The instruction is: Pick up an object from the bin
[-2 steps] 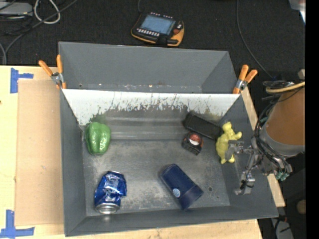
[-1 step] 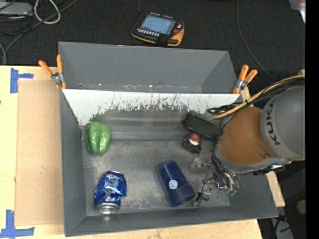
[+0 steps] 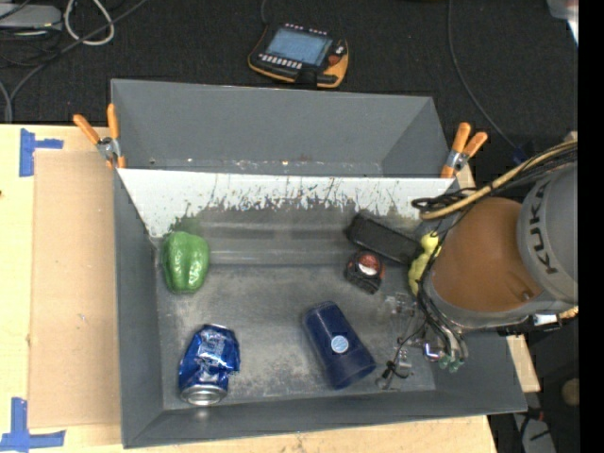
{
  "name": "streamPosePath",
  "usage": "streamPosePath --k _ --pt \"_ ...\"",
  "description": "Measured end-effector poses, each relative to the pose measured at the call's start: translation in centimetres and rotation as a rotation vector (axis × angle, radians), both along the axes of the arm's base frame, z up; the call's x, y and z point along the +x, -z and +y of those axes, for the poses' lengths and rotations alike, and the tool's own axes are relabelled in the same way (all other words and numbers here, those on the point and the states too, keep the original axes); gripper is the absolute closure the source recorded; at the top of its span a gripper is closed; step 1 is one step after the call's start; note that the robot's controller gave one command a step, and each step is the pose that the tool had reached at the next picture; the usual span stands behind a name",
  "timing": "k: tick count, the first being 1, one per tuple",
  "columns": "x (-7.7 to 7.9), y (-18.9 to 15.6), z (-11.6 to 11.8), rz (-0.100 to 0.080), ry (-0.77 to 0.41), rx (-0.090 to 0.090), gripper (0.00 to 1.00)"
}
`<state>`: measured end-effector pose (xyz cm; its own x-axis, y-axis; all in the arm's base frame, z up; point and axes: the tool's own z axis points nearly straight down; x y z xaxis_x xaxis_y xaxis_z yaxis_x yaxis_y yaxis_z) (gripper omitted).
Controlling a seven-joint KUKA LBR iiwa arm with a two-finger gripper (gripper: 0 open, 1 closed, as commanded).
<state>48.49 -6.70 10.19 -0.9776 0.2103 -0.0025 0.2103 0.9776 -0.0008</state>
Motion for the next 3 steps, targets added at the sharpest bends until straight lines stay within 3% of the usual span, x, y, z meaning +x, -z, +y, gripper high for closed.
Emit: streamPosePath --k 1,2,3 --pt "-0.1 0.3 6.8 0.013 0.217 0.007 0.0" --pt "2.1 3.1 8.1 0.006 0.148 0.001 0.0" --pt "2.7 3.0 7.6 0.008 0.366 0.004 1.0"
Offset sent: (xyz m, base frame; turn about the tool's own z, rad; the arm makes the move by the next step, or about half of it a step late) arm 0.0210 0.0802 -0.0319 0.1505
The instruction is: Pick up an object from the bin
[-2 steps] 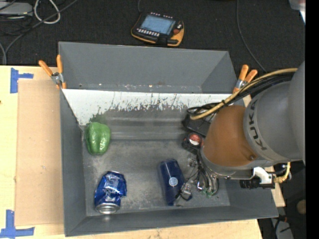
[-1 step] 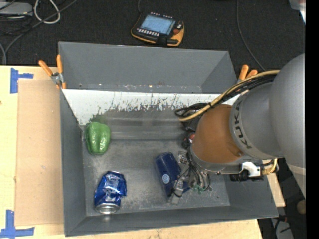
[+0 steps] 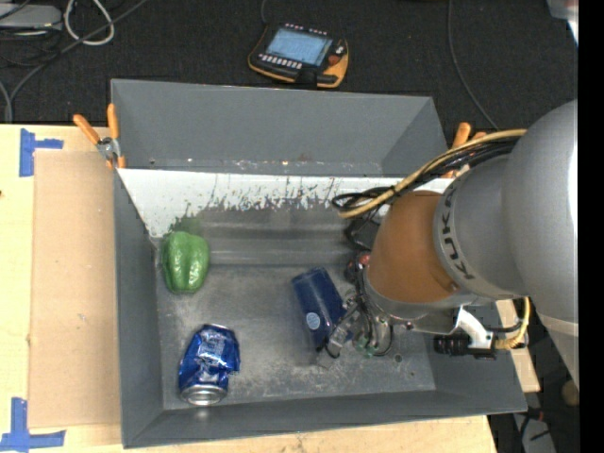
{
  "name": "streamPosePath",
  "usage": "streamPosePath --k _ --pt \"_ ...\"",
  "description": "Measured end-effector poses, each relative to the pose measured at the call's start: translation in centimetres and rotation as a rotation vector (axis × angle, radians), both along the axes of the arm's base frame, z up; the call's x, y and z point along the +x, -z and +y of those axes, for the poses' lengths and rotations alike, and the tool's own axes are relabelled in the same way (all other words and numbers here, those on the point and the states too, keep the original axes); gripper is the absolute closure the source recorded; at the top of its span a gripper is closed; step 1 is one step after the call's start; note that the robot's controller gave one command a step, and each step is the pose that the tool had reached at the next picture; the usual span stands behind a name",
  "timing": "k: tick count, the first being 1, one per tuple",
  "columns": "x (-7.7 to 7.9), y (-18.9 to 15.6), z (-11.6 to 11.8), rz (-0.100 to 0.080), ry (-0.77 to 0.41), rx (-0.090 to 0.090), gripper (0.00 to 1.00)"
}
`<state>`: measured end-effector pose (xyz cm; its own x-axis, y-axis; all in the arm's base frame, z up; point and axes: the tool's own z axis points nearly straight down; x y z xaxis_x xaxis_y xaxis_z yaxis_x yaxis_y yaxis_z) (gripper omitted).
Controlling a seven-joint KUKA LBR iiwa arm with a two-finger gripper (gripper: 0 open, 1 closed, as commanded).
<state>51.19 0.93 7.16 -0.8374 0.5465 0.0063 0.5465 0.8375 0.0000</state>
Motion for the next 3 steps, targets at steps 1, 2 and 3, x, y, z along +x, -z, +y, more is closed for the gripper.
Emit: streamPosePath --k 1,2,3 --pt "0.0 0.0 0.0 0.0 -0.001 0.0 1.0" --pt "-0.3 -1.8 0.0 0.009 -0.001 0.0 1.0" --pt "-0.4 -5.2 0.0 0.013 -0.002 -0.001 1.0"
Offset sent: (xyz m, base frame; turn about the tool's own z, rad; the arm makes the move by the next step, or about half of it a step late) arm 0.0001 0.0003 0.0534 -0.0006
